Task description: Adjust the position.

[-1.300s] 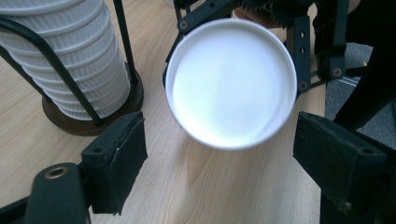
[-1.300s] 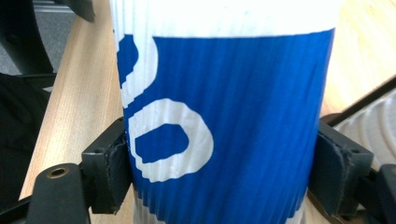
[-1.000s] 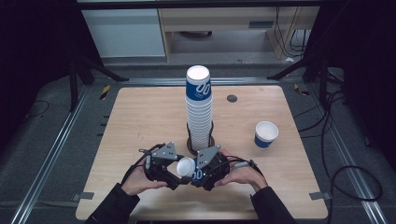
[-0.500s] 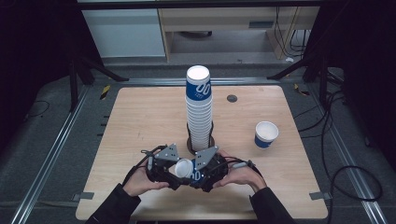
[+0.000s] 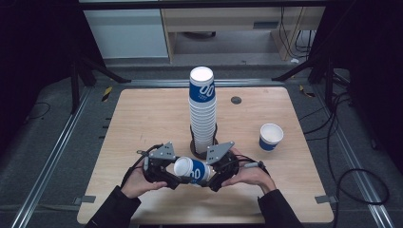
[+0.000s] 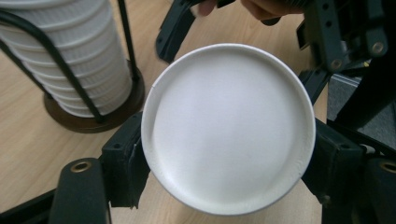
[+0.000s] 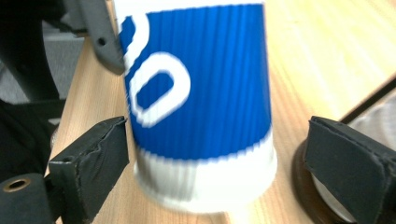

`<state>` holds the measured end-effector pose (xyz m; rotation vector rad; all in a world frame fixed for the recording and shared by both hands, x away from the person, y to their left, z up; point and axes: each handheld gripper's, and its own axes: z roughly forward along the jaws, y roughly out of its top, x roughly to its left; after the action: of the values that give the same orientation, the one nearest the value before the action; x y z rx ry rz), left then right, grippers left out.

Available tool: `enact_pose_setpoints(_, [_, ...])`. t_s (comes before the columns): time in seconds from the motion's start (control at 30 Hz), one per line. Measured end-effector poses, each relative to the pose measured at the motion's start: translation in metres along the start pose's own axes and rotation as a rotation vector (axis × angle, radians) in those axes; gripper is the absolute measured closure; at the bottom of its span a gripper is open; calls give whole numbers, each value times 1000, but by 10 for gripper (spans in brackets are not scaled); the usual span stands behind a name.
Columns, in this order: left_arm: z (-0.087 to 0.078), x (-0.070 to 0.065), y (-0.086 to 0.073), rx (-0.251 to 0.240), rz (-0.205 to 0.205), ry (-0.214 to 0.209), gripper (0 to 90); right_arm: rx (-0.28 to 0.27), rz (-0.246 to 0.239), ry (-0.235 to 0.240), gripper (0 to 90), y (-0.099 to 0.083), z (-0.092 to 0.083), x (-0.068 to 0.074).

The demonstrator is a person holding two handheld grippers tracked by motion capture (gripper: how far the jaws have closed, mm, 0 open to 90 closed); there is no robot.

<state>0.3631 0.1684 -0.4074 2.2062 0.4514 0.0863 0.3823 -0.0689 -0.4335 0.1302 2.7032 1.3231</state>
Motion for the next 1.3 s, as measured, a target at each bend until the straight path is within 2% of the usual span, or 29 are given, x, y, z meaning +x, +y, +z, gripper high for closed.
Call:
enact_pose_setpoints(0.07, [-2,2,0,-9,-5,0,262,-13,6,-3,66,0,-3,-1])
enact_pose_setpoints(0.17, [-10,8,-3,-42,-28,20,263,-66,38,-13,62,-2,-14,-5])
enact_pose_setpoints(0.2, [-12,10,-3,-52,-34,27,263,-94,65,-19,59,-4,-21,-8])
enact_pose_setpoints(0.23, [-17,13,-4,-75,-44,33,263,-101,72,-22,57,-5,-22,-9])
enact_pose_setpoints(0.27, [-17,13,-4,-75,-44,33,263,-101,72,-22,57,-5,-22,-9])
enact_pose_setpoints(0.3, [-21,14,-5,-104,-51,40,263,-118,92,-29,57,-8,-26,-11])
enact_pose_setpoints(0.33, [-21,14,-5,-104,-51,40,263,-118,92,-29,57,-8,-26,-11])
enact_pose_setpoints(0.4, [-25,15,-4,-142,-56,37,263,-143,128,-21,56,-13,-28,-14])
enact_pose_setpoints(0.43, [-25,15,-4,-142,-56,37,263,-149,134,-18,56,-14,-28,-14])
enact_pose_setpoints(0.47, [-28,15,-4,-177,-61,23,263,-155,143,-13,54,-15,-28,-15])
enact_pose_setpoints(0.53, [-28,14,-4,-186,-60,21,263,-168,153,-5,56,-15,-28,-16])
enact_pose_setpoints(0.57, [-29,12,-3,-209,-60,14,263,-185,164,14,58,-15,-27,-16])
enact_pose_setpoints(0.77, [-27,6,0,-227,-38,-24,263,-230,175,64,65,-13,-23,-13])
enact_pose_setpoints(1.13, [-20,-2,3,-224,-13,-93,265,-219,151,141,69,-9,-10,-6])
enact_pose_setpoints(1.3, [-14,-5,4,-202,2,-118,265,-235,152,166,91,-8,-8,-4])
